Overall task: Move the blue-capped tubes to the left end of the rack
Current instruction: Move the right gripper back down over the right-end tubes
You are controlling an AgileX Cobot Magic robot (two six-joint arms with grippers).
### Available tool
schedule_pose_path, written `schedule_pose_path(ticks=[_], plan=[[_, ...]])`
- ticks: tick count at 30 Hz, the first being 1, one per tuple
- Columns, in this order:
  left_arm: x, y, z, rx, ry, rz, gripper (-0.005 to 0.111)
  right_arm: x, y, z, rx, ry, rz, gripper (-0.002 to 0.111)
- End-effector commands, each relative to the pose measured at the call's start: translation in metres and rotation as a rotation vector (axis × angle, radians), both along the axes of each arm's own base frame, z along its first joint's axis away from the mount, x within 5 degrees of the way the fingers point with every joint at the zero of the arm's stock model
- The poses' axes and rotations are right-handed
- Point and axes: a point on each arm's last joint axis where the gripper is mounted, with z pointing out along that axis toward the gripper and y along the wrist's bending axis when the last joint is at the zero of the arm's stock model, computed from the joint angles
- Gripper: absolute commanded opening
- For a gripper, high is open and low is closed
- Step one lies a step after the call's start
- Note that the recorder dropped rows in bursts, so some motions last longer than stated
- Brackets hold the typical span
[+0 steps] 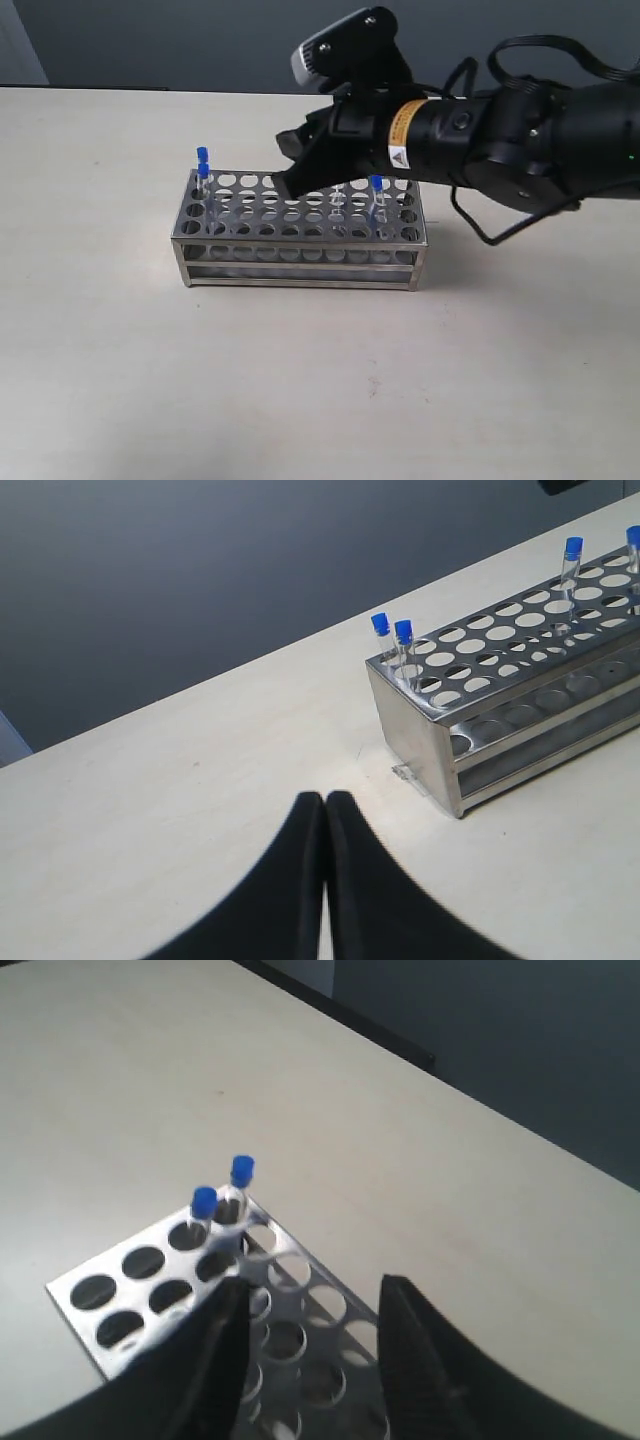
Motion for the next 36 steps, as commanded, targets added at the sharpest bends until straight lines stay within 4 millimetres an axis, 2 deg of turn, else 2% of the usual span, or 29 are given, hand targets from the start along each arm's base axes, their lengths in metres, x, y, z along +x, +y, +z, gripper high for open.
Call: schedule_pose_path(ticks=[1, 4, 11, 16, 22, 36], plan=[[0.0, 0.0, 0.0, -0.01, -0.005, -0.008, 0.0, -0.013, -0.019, -0.012, -0.098, 0.005, -0.012, 0.041], [0.0, 0.0, 0.0, -0.01, -0.005, -0.008, 0.0, -0.015, -0.029, -0.022, -0.145, 0.014, -0.018, 0.041], [0.0, 0.0, 0.0, -0.01, -0.005, -0.008, 0.0, -0.008, -0.06, -0.036, -0.124, 0.073, -0.133, 0.041], [0.0, 0.0, 0.0, -0.01, -0.005, -0.008, 0.0, -0.009, -0.065, -0.039, -0.132, -0.025, -0.085, 0.041], [0.0, 0.0, 0.0, -0.01, -0.005, -0.008, 0.0, -0.01, -0.07, -0.055, -0.202, -0.033, -0.075, 0.041], [0.0, 0.0, 0.0, -0.01, -0.005, -0.008, 0.0, 0.001, -0.065, -0.077, -0.107, -0.038, -0.131, 0.041]])
